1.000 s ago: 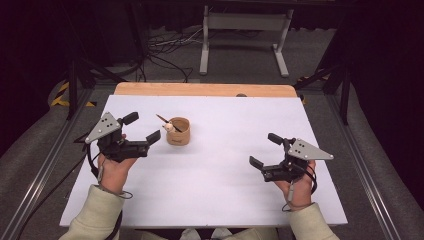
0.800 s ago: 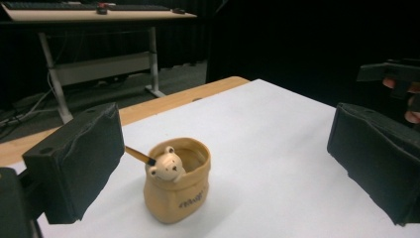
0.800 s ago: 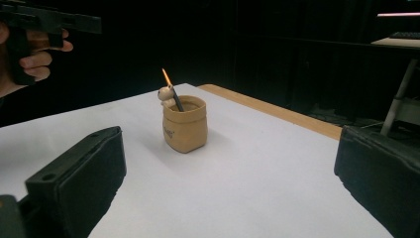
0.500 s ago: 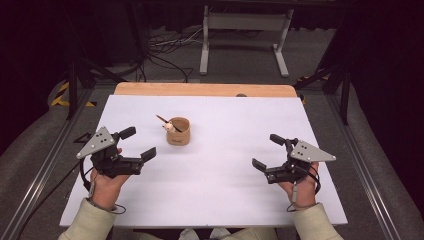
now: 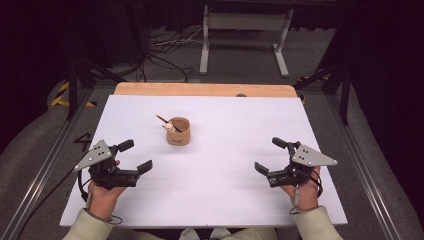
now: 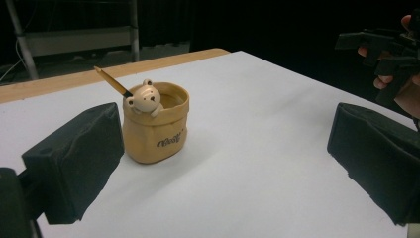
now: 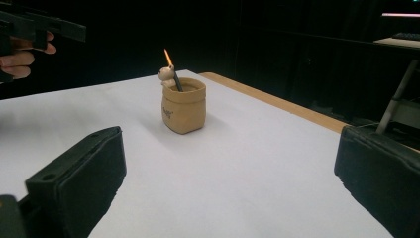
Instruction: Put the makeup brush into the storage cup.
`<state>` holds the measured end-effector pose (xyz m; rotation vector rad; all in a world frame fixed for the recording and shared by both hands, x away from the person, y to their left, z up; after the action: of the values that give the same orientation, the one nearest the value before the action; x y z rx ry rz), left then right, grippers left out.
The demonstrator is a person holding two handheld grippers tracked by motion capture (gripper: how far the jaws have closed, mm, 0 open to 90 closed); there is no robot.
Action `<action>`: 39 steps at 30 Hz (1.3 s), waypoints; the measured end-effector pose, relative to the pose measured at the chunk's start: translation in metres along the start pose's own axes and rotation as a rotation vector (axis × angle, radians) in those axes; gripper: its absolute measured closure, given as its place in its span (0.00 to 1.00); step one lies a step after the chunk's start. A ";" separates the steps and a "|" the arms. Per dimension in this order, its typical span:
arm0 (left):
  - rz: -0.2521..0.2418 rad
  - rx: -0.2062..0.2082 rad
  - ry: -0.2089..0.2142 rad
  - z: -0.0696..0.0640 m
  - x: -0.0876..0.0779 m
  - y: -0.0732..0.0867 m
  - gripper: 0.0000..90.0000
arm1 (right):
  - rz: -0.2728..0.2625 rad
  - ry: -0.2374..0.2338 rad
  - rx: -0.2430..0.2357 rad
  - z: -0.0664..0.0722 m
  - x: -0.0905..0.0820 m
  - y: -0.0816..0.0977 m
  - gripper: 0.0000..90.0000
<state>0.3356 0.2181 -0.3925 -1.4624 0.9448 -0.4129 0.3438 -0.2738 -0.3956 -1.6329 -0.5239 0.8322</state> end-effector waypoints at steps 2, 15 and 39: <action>-0.006 0.007 -0.005 0.000 -0.001 0.005 0.02 | -0.001 0.000 0.002 0.000 0.000 0.001 0.00; -0.024 0.016 -0.005 0.003 -0.003 0.030 0.01 | -0.027 -0.006 -0.045 0.009 0.000 0.020 0.00; -0.025 0.037 -0.009 0.016 0.010 0.055 0.01 | -0.036 0.012 -0.029 0.007 0.008 0.042 0.00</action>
<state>0.3369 0.2282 -0.4497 -1.4424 0.9085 -0.4399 0.3393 -0.2731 -0.4385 -1.6490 -0.5579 0.7913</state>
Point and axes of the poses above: each handheld gripper's, and its own axes: x roughly forward along the jaws, y roughly out of its underside, z roughly to its left, the point moved 1 cm from there along x, roughly forward along the jaws, and after that the axes turned 3 degrees about z, right-handed, at the moved point
